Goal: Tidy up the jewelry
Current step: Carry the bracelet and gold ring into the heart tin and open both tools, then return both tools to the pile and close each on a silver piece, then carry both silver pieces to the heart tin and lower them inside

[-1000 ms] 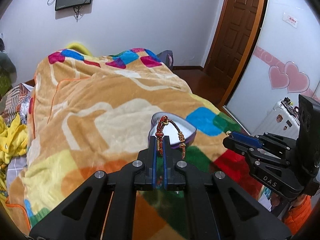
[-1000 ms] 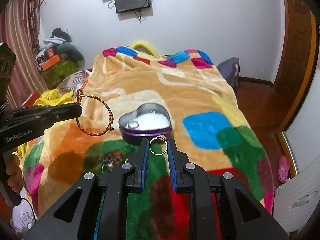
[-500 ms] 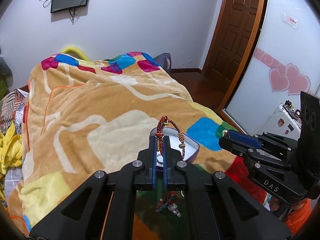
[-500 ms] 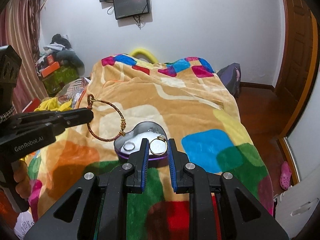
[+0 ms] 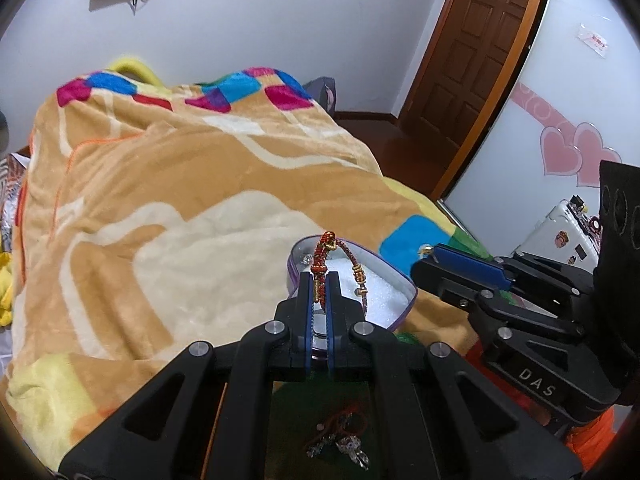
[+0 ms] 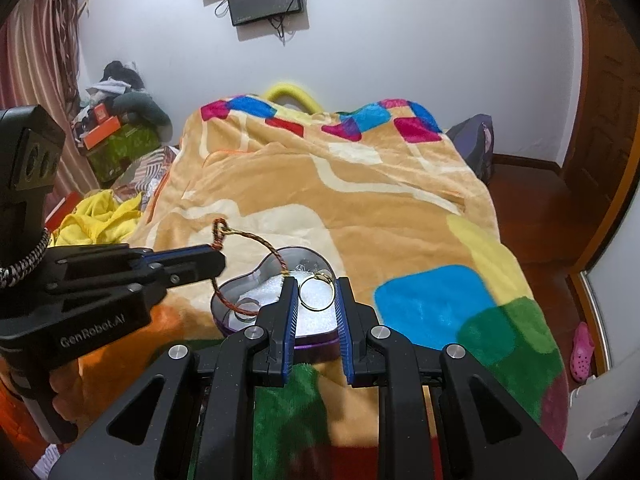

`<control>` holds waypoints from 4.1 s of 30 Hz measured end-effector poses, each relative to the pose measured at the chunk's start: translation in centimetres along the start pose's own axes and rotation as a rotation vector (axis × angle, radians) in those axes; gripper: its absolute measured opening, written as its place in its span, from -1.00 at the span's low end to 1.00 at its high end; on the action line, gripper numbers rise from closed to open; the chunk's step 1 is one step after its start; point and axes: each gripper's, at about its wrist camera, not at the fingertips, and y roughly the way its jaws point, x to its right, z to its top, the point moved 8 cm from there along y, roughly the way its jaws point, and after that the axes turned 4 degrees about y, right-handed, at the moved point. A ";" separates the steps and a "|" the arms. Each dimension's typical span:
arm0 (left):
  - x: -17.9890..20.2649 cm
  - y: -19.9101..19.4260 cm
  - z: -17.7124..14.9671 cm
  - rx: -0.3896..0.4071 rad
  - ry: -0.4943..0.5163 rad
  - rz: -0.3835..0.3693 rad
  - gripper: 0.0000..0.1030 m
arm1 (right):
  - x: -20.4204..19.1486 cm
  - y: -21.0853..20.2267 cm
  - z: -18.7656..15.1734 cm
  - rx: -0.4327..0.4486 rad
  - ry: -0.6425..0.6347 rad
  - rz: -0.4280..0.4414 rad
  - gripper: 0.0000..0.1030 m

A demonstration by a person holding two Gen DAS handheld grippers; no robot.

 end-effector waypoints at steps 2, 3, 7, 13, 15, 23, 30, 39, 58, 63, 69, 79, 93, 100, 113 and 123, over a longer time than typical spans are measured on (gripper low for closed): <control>0.0 0.5 -0.2 -0.010 0.003 -0.002 -0.93 | 0.0 0.4 -0.1 -0.012 -0.001 0.002 -0.68; 0.1 0.7 -0.3 -0.015 0.004 -0.004 -0.93 | 0.0 0.6 -0.2 -0.019 -0.001 0.006 -0.68; 0.1 1.2 -0.6 -0.035 0.009 -0.011 -0.93 | 0.1 1.4 -0.4 -0.048 0.004 0.024 -0.67; 0.2 1.4 -0.8 -0.043 0.026 -0.003 -0.93 | 0.1 2.4 -0.7 -0.086 0.007 0.038 -0.67; 0.3 1.3 -0.8 -0.041 0.036 0.007 -0.93 | 0.1 2.5 -0.7 -0.090 0.005 0.036 -0.67; 0.1 1.1 -1.1 -0.055 0.045 0.013 -0.83 | -0.1 2.7 -0.8 -0.118 -0.014 0.032 -0.67; 0.3 -0.1 -1.0 -0.039 0.064 0.028 -0.77 | -0.1 2.3 -0.7 -0.120 -0.014 0.026 -0.67; 0.5 -3.0 -0.8 0.000 0.088 0.056 -0.60 | -0.4 -0.1 -0.6 -0.089 -0.031 -0.003 -0.66; 0.8 -7.0 -5.8 -0.041 0.065 0.054 -0.38 | -2.4 -3.9 -3.3 -0.085 -0.020 0.006 -0.53; 1.9 -6.0 -8.2 -0.095 0.075 0.043 -0.38 | -2.5 -3.9 -4.8 -0.106 -0.008 0.010 -0.53; 3.4 -4.6 -10.5 -0.154 0.077 0.003 -0.38 | -1.9 -3.8 -6.8 -0.143 0.012 0.002 -0.53; 3.3 -1.9 -11.3 -0.196 0.021 0.004 -0.38 | -0.8 -3.7 -8.8 -0.181 0.030 -0.020 -0.53; 1.8 -2.2 -10.6 -0.155 0.000 0.040 -0.73 | -2.4 -2.8 -9.4 -0.164 -0.026 -0.002 -0.53; 0.8 -3.5 -10.7 -0.134 0.009 0.073 -0.73 | -4.0 -1.2 -9.3 -0.177 -0.051 0.035 -0.53; 0.3 -4.9 -9.5 -0.078 0.001 0.089 -0.73 | -4.5 -0.3 -9.0 -0.155 -0.086 -0.005 -0.83; 1.2 -6.5 -7.3 -0.020 0.019 0.075 -0.73 | -3.3 -2.8 -6.7 -0.089 -0.036 -0.006 -0.83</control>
